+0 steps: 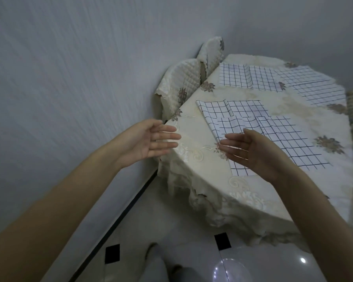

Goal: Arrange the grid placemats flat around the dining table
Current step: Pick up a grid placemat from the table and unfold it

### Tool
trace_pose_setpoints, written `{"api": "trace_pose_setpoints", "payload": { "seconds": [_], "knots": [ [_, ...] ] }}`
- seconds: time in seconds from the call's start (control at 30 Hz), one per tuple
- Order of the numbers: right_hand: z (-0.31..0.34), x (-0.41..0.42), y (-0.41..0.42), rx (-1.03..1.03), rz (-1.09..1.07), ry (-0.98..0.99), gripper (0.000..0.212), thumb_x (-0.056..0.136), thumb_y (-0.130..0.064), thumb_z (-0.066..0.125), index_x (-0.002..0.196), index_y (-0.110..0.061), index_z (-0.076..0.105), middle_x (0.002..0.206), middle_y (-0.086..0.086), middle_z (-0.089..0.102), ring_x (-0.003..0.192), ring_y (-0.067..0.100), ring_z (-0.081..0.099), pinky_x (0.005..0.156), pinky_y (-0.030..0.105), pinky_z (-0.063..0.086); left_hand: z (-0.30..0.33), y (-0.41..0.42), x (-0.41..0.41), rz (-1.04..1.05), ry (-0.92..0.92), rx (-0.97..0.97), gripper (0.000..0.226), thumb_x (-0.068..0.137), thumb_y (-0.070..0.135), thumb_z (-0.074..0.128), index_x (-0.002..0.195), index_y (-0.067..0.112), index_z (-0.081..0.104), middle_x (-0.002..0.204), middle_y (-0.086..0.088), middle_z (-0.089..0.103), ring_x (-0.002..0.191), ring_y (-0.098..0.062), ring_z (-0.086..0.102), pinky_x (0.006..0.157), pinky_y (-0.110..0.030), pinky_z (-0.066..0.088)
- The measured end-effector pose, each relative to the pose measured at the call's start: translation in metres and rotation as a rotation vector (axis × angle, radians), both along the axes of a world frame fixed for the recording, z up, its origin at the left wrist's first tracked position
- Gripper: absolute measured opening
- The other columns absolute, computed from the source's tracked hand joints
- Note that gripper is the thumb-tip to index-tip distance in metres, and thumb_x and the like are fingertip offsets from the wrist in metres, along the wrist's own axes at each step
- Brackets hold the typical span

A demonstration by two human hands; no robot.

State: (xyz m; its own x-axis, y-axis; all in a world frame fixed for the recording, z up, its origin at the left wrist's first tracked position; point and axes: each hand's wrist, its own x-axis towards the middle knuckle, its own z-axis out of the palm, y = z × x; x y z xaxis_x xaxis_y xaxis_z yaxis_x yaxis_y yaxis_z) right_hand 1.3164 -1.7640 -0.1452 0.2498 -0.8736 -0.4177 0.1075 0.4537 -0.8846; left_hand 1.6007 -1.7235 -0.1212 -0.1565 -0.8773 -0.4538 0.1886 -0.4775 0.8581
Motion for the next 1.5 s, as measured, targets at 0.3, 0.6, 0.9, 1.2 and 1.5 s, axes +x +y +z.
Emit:
{"api": "trace_pose_setpoints", "payload": {
  "seconds": [0.3, 0.6, 0.9, 1.2, 1.5],
  "knots": [
    [-0.005, -0.01, -0.046, 0.001, -0.186, -0.001, 0.04, 0.103, -0.031, 0.035, 0.103, -0.006, 0.066, 0.108, 0.014, 0.073, 0.104, 0.028, 0.07, 0.094, 0.039, 0.051, -0.006, -0.09, -0.001, -0.146, -0.01, 0.009, 0.039, 0.098, 0.03, 0.041, 0.119, 0.004, 0.063, 0.114, -0.014, 0.072, 0.106, -0.028, 0.069, 0.093, -0.038, 0.054],
    [0.008, 0.013, -0.109, -0.021, -0.331, -0.001, 0.04, 0.102, -0.031, 0.036, 0.101, -0.006, 0.067, 0.108, 0.014, 0.073, 0.103, 0.027, 0.07, 0.097, 0.04, 0.05, -0.002, -0.194, 0.027, -0.249, -0.012, -0.024, 0.037, 0.099, 0.029, 0.04, 0.112, 0.005, 0.064, 0.115, -0.015, 0.071, 0.105, -0.028, 0.069, 0.099, -0.041, 0.049],
    [-0.006, 0.029, -0.13, 0.033, -0.433, -0.012, 0.042, 0.103, -0.034, 0.036, 0.103, -0.007, 0.068, 0.108, 0.012, 0.074, 0.101, 0.025, 0.071, 0.091, 0.036, 0.052, -0.007, -0.258, 0.023, -0.389, -0.022, -0.008, 0.035, 0.1, 0.028, 0.038, 0.109, 0.007, 0.066, 0.112, -0.013, 0.073, 0.099, -0.025, 0.071, 0.095, -0.039, 0.051],
    [-0.019, 0.019, -0.164, 0.074, -0.483, -0.026, 0.042, 0.103, -0.032, 0.035, 0.108, -0.004, 0.066, 0.107, 0.014, 0.074, 0.101, 0.026, 0.071, 0.091, 0.036, 0.054, -0.028, -0.317, -0.001, -0.464, -0.043, 0.026, 0.035, 0.099, 0.029, 0.04, 0.112, 0.008, 0.065, 0.112, -0.011, 0.073, 0.102, -0.025, 0.071, 0.087, -0.036, 0.055],
    [-0.034, -0.013, -0.227, 0.128, -0.493, -0.057, 0.042, 0.103, -0.033, 0.037, 0.111, -0.004, 0.066, 0.108, 0.013, 0.073, 0.099, 0.024, 0.072, 0.093, 0.037, 0.052, -0.036, -0.381, -0.044, -0.485, -0.128, 0.025, 0.035, 0.101, 0.029, 0.039, 0.112, 0.009, 0.065, 0.111, -0.01, 0.073, 0.102, -0.025, 0.07, 0.085, -0.034, 0.056]
  ]
}}
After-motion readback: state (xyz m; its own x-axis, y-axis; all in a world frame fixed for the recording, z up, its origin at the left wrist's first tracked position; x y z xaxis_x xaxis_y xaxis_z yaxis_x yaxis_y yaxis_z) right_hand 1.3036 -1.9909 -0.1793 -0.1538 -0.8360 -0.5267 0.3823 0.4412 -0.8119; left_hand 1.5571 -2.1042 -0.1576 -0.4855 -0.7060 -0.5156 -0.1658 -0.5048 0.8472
